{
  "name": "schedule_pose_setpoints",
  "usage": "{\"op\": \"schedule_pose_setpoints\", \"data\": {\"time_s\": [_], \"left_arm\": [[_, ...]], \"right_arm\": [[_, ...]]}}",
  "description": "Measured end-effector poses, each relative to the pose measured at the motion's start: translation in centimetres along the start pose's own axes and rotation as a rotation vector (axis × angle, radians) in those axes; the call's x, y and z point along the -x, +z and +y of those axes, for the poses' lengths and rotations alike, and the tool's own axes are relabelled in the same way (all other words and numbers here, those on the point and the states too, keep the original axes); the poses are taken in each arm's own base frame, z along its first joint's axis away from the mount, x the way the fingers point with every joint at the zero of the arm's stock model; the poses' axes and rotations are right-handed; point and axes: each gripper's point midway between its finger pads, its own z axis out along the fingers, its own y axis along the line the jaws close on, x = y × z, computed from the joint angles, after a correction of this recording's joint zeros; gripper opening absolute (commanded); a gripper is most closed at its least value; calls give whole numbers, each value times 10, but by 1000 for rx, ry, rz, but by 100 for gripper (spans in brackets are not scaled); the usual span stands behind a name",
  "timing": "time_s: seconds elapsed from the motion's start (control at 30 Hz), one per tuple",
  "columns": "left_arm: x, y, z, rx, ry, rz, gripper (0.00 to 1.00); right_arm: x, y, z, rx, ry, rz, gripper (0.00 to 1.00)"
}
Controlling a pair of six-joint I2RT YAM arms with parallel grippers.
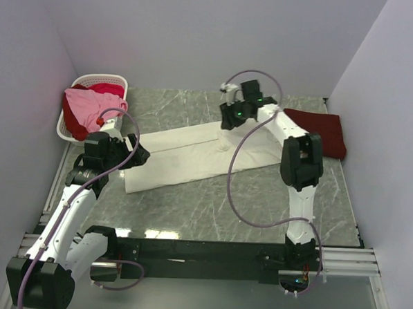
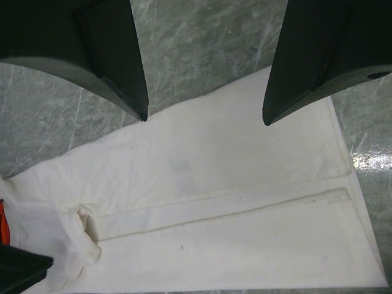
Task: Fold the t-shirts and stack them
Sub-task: Fold the tshirt
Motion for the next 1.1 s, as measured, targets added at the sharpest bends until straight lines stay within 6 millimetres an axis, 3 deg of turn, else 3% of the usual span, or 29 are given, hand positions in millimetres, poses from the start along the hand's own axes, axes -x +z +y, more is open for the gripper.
{"op": "schedule_pose_setpoints", "data": {"time_s": [0.1, 0.2, 0.33, 0.53, 0.8, 0.9, 0.97, 1.1], "left_arm": [[0, 0, 0, 0, 0, 0, 80], [0, 0, 0, -1, 0, 1, 80], [-1, 1, 0, -1, -1, 4, 80], [-2, 1, -1, -6, -1, 10, 80], [-3, 2, -1, -6, -2, 14, 80], [-3, 2, 0, -6, -2, 15, 80], [-3, 2, 0, -6, -2, 15, 80], [-3, 2, 0, -6, -2, 15, 80]], "right_arm": [[-3, 19, 48, 19, -106, 58, 50], [-3, 27, 66, -3, -155, 103, 50], [5, 33, 50, -103, -175, 118, 50], [-7, 43, 27, -202, -179, 187, 48], [-34, 58, 26, -194, -168, 272, 40], [-36, 59, 29, -190, -167, 281, 29], [-37, 59, 30, -186, -166, 282, 15], [-37, 59, 32, -179, -158, 282, 1]]}}
